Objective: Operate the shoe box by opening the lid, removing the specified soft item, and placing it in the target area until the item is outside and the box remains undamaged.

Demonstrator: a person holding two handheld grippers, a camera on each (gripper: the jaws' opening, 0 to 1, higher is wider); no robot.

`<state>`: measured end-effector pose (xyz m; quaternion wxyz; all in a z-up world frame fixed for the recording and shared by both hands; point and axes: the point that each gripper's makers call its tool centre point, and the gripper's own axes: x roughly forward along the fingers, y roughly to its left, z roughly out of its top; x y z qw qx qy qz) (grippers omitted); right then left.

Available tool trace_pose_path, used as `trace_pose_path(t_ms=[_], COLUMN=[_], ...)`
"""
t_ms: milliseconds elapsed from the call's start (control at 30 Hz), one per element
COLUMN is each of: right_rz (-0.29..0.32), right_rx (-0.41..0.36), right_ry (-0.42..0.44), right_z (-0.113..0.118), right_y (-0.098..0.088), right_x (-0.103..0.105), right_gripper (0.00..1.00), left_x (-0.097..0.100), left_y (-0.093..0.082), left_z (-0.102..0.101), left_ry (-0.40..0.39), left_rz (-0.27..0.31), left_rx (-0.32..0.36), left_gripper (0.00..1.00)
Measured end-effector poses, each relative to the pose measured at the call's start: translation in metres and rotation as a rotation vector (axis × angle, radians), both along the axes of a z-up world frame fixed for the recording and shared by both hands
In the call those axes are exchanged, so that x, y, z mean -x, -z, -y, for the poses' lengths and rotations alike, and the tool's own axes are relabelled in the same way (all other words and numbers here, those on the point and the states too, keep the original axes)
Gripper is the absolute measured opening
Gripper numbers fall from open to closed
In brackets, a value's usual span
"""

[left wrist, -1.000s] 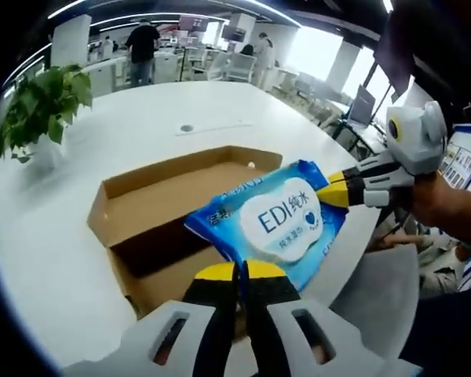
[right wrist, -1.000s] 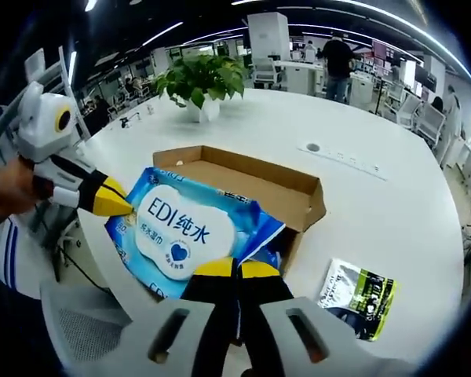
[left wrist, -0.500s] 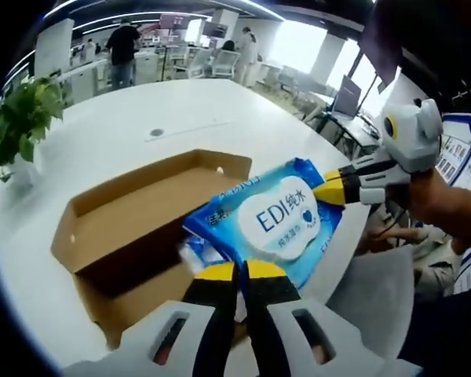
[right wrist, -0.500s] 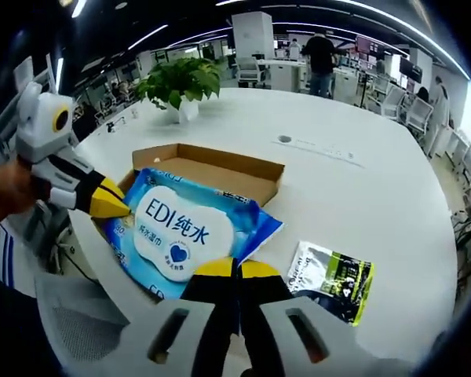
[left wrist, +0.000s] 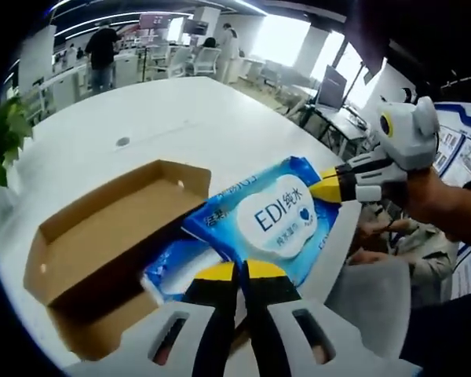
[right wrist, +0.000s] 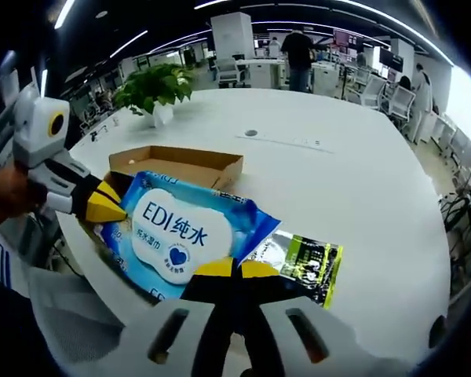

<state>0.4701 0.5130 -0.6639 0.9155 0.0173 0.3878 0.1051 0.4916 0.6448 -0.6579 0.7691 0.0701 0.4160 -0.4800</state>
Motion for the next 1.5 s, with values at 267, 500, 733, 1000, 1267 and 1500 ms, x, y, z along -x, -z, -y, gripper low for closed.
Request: trace_pose_path(t_ms=[267, 500, 733, 1000, 1267, 1500], right_rz=[-0.010, -0.016, -0.022, -0.030, -0.039, -0.052], right_rx=[0.001, 0.005, 0.005, 0.000, 0.001, 0.002], right_ry=[0.052, 0.082, 0.108, 0.110, 0.099, 0.090], right_z=[0.036, 0.062, 0.084, 0.095, 0.099, 0.103], right_y=[0.005, 0.012, 0.017, 0.026, 0.037, 0.047], right_x=[0.007, 0.010, 0.010, 0.005, -0.007, -0.021], right_gripper=[0.00, 0.00, 0.00, 0.00, 0.00, 0.00], left_x=[0.005, 0.008, 0.007, 0.002, -0.012, -0.023], left_y=[0.007, 0.014, 0.019, 0.030, 0.041, 0.053], left_z=[0.039, 0.064, 0.087, 0.097, 0.103, 0.107], left_ry=[0.055, 0.090, 0.113, 0.117, 0.117, 0.113], left_rz=[-0.012, -0.021, -0.029, -0.037, -0.032, -0.032], left_rx=[0.003, -0.003, -0.008, -0.019, -0.042, -0.059], left_gripper=[0.00, 0.00, 0.00, 0.00, 0.00, 0.00])
